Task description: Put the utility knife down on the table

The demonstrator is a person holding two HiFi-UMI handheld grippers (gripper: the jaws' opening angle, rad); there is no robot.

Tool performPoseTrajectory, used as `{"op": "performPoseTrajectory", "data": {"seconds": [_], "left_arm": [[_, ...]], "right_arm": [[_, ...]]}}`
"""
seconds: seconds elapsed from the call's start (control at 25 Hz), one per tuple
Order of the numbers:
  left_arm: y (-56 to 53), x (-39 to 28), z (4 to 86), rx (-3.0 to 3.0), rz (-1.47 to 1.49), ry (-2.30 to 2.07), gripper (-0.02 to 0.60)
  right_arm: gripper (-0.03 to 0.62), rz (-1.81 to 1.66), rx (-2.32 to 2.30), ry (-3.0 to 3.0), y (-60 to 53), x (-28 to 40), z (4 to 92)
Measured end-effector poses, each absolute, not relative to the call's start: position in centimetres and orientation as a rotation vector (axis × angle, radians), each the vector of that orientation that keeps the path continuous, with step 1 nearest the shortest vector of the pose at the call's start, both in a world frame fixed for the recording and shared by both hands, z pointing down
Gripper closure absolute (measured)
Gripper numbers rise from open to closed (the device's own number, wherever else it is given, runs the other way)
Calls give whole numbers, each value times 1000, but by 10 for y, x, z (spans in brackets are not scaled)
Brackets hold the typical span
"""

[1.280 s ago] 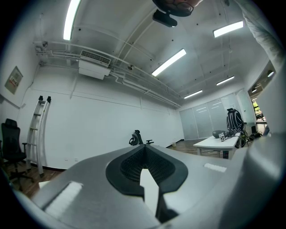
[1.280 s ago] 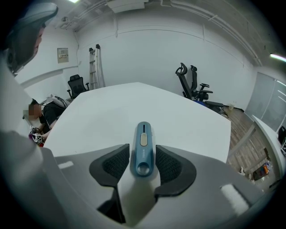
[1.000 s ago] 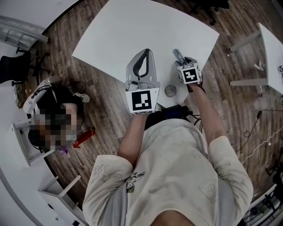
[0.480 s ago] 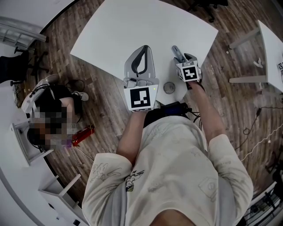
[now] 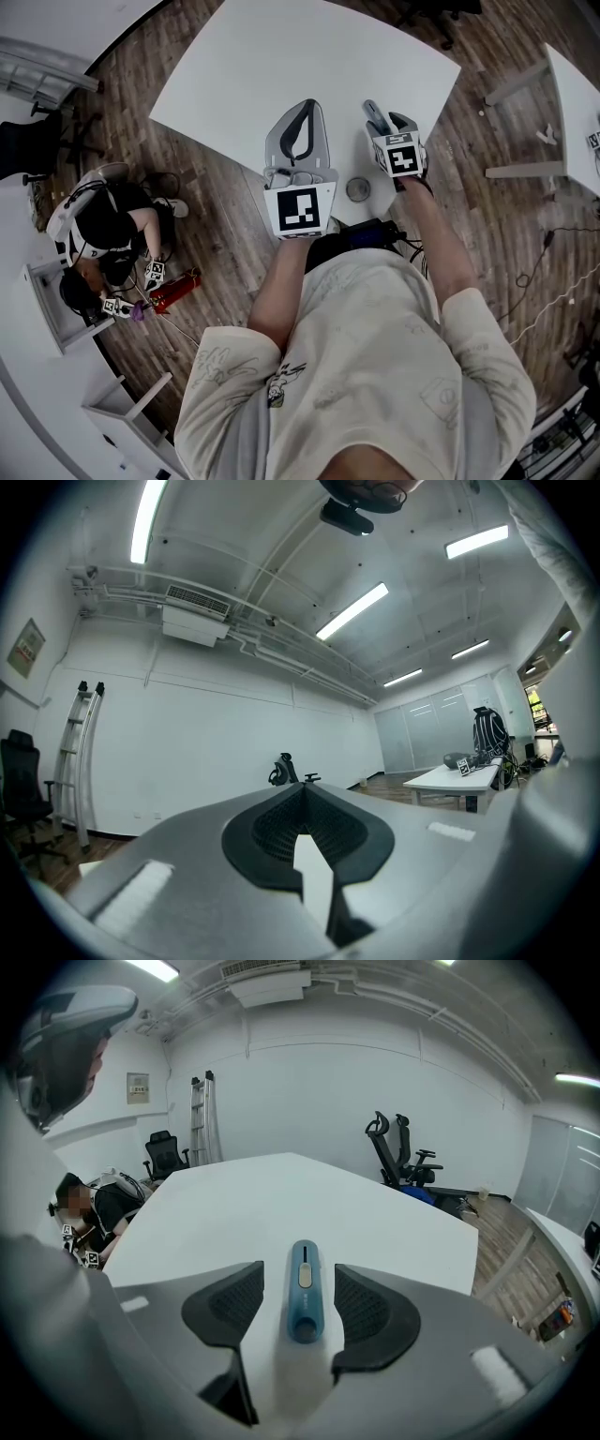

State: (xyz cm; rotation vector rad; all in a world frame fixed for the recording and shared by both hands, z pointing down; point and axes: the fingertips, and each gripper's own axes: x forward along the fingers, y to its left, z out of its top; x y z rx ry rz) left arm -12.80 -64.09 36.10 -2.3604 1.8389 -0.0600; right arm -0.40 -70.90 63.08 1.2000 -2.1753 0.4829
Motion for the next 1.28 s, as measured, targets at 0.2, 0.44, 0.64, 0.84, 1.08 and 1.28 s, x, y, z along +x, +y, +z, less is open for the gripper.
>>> {"op": "performPoseTrajectory", "data": {"seconds": [0.2,0.44,0.64,0.84,1.08,1.28], "left_arm": [[-642,-127,357,-2366,-57,1837,563],[-643,-125,357,-2369,-56,1838,563],[-644,-121,356,-2372,-60,1833,563],[-646,-120,358,-2378,-65,1828,563],[-645,-120,354,-2376,-62,1821,563],[-646,-117,352,-2382,-71,1815,563]], "right_arm": [[362,472,1213,-2206,-711,-5,620],[410,433,1237,-2249,-713,-7,602],[443,398,1247,-2283,-715,-8,585],[508,366,1265,-2298,-717,-9,577],[556,347,1274,-2317,-715,-11,564],[586,323,1301,-2346,-718,-9,548]]}}
